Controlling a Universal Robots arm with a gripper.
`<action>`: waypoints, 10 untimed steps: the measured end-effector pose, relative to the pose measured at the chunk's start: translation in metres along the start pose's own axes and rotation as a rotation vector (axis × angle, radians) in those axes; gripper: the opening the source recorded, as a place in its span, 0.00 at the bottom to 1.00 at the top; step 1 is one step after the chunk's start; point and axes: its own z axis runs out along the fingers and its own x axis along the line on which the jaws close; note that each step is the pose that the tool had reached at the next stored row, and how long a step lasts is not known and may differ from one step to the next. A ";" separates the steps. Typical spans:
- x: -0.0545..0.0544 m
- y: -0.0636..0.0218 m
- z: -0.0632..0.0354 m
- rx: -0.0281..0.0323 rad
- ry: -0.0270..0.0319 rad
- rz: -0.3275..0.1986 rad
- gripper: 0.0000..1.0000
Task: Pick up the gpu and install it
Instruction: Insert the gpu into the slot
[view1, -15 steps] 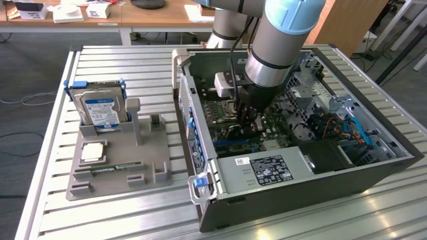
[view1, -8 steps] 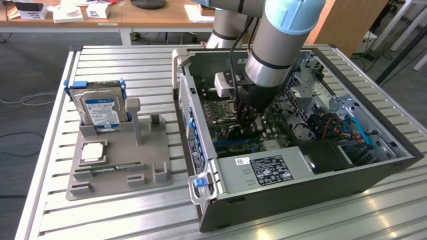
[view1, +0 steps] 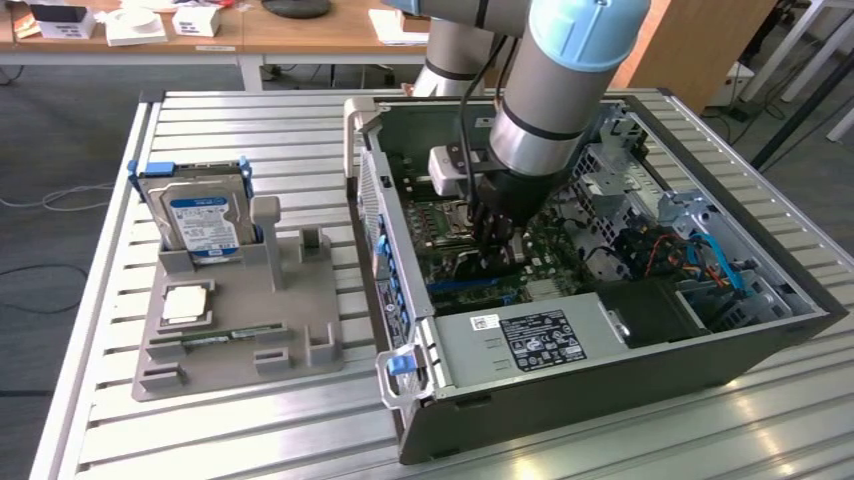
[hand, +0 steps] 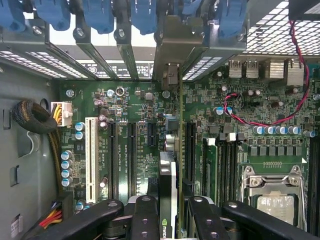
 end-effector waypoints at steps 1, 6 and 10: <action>0.000 0.0000 0.0003 0.0000 0.0001 0.000 0.27; 0.000 0.0000 0.0006 -0.0001 0.0002 0.001 0.27; 0.000 0.0000 0.0011 0.0003 0.0000 0.008 0.27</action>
